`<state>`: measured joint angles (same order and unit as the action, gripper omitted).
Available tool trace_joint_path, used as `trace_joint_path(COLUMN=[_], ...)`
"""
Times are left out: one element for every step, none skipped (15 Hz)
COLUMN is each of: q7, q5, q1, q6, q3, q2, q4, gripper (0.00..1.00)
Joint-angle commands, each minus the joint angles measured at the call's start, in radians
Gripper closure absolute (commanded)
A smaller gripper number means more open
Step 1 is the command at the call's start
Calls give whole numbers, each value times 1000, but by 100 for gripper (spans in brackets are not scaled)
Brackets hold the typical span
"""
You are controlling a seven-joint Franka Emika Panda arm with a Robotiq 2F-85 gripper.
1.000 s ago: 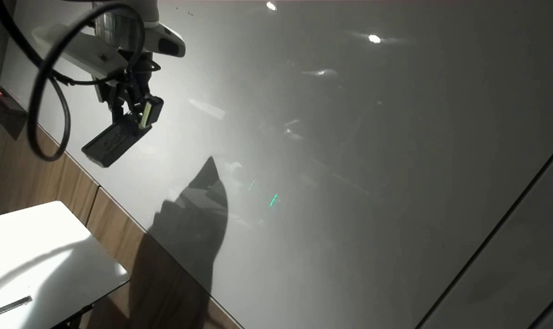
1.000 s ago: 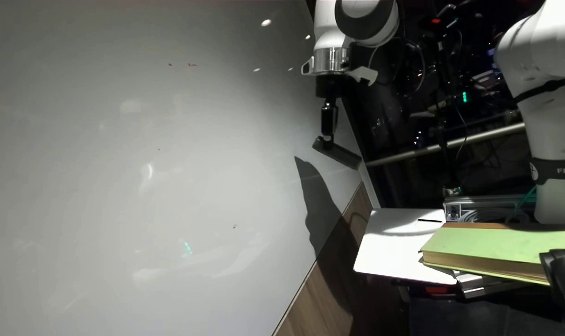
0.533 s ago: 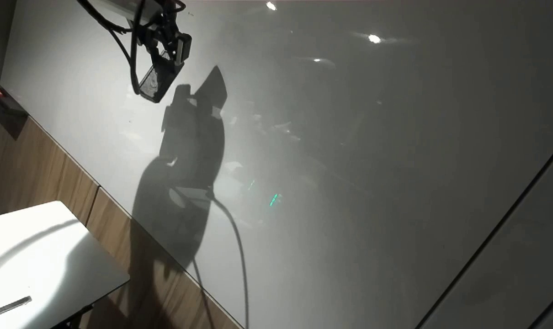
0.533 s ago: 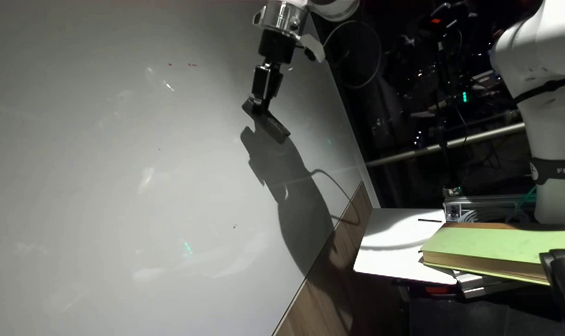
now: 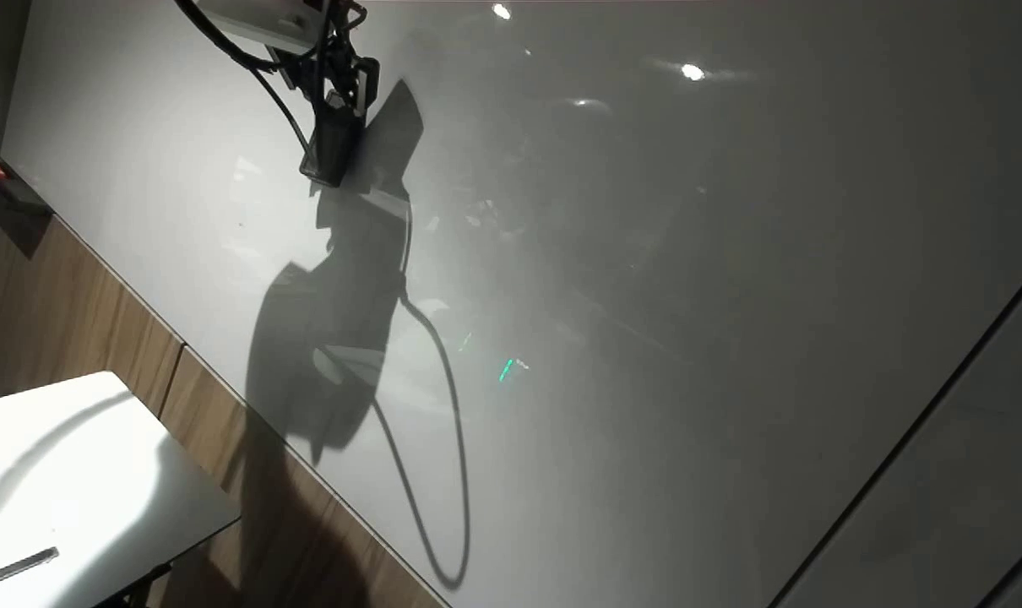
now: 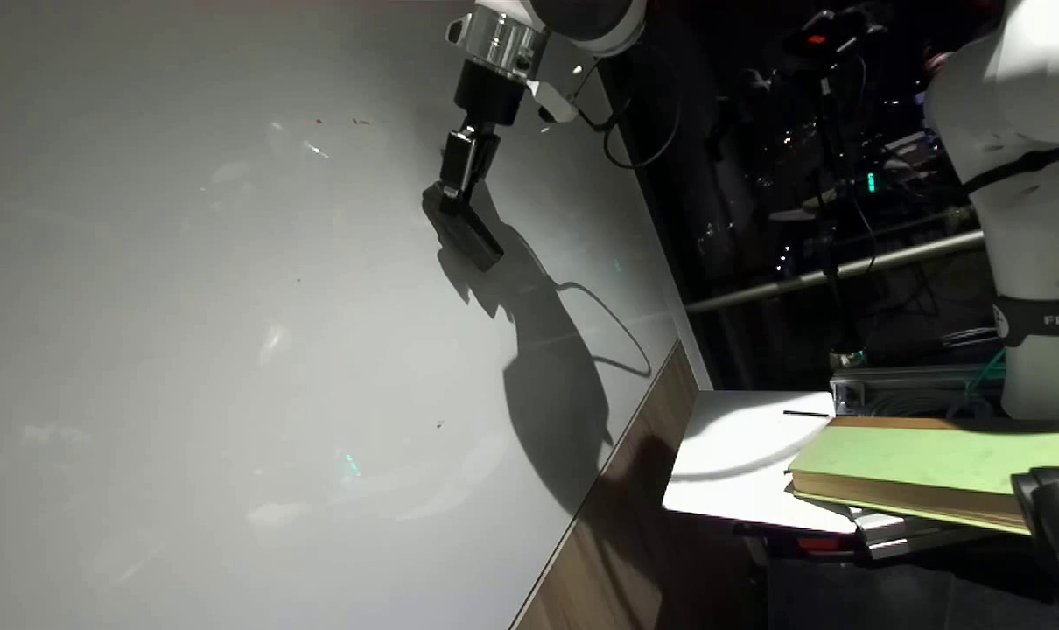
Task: Use the duster to erase the writings on the whiteboard
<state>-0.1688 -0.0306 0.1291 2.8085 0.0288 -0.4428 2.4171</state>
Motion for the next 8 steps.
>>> trace_joint_path(q7=[22,25,33,38,44,52,59,67], q5=[-54,-63,-68,-69,-66,-67,-71,-71], q1=[-53,-59,-66,-67,-66,-69,-73,-74], q6=[0,-11,-31,-48,-61,-66,-64,-68], q3=[12,13,16,19,22,29,36,43], q2=[12,2,-10,-19,-26,-26,-23,-20], q4=[-118,-136,-162,-187,-205,-223,-234,-247], gripper=[70,70,70,70,70,70,70,70])
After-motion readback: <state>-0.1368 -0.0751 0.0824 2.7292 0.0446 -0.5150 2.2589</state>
